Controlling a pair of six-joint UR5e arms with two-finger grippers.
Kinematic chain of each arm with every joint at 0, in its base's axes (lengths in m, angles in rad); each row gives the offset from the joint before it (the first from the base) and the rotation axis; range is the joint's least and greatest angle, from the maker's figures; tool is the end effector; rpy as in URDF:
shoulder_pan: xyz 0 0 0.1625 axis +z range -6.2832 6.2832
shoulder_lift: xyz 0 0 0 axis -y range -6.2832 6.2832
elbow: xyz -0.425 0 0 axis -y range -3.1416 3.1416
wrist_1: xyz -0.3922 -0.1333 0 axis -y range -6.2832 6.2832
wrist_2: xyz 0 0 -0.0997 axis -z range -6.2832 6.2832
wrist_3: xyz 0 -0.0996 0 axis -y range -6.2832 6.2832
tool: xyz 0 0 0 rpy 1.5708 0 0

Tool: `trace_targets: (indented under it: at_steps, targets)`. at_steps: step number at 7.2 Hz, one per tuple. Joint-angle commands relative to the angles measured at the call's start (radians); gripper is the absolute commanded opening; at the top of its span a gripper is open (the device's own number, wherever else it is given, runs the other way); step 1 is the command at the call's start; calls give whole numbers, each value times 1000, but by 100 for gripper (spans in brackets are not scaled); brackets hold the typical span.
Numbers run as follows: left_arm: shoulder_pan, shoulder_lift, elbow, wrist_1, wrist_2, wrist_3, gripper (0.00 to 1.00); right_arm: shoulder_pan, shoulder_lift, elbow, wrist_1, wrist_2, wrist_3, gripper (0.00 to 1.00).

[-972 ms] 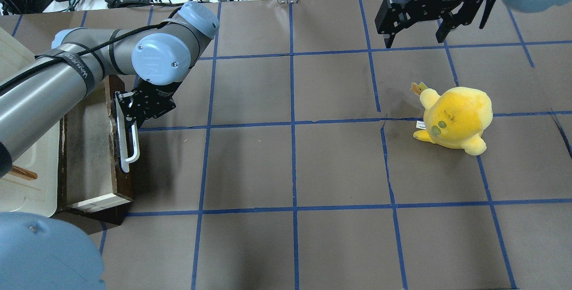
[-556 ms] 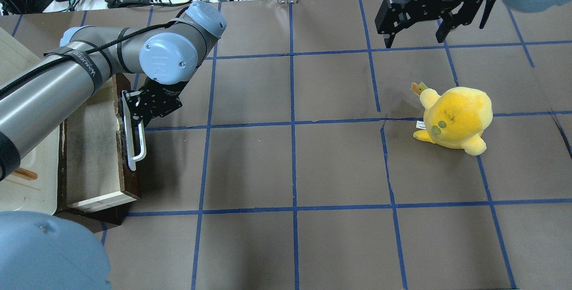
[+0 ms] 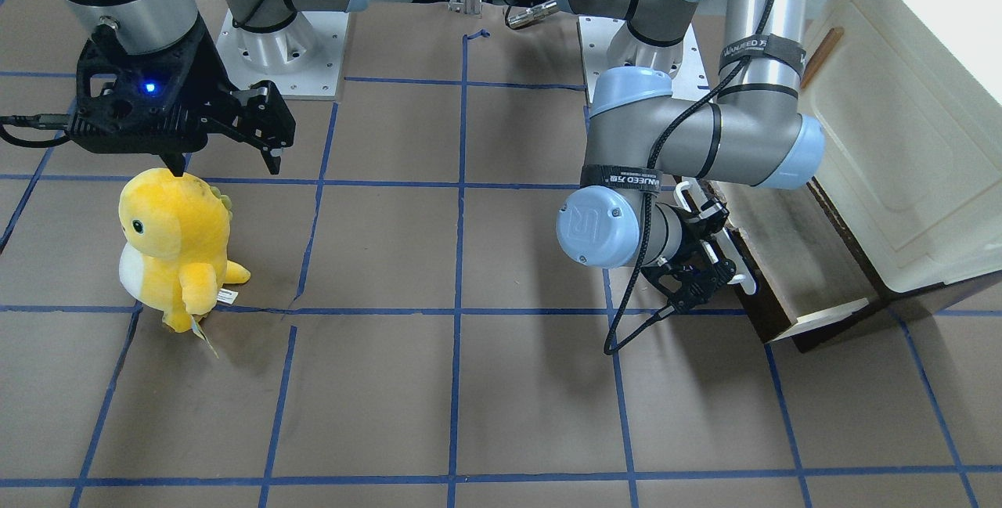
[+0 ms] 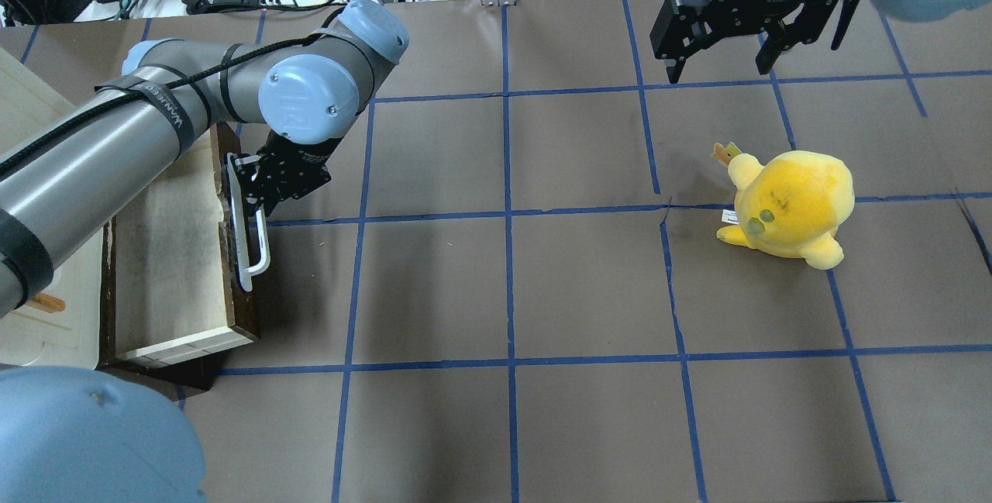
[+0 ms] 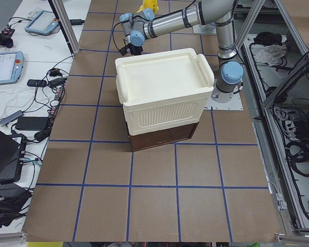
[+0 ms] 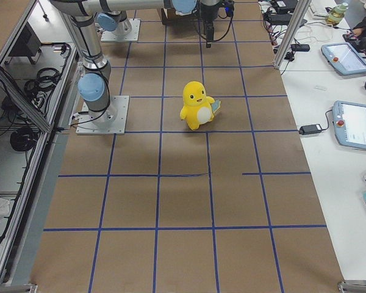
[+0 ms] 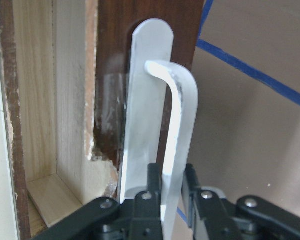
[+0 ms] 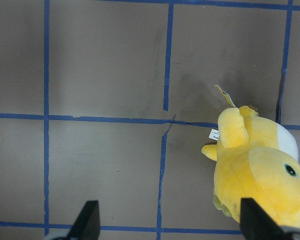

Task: Pull drawer sideways
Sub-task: 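Keep pulling the drawer out with the left gripper along the table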

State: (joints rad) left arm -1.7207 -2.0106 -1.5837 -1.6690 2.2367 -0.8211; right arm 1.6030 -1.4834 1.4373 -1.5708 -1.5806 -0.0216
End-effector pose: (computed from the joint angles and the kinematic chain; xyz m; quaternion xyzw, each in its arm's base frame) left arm -0.1572 -0.5604 0.2566 -0.2156 0.8880 0.0806 0.3981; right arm 0.1494 -0.5285 0.5091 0.0268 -0.9994 0.0231 0.0048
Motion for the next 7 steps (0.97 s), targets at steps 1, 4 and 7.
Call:
trace_targets:
  at_steps: [1, 4, 7]
  targets:
    - [-11, -5, 5, 0, -3, -3, 0, 0, 0, 0, 0, -1, 0, 100]
    - [-13, -4, 7, 2, -38, -1, 12, 0, 0, 0, 0, 1, 0, 100]
    - [-16, 1, 5, 2, -65, 0, 100, 0, 0, 0, 0, 1, 0, 100]
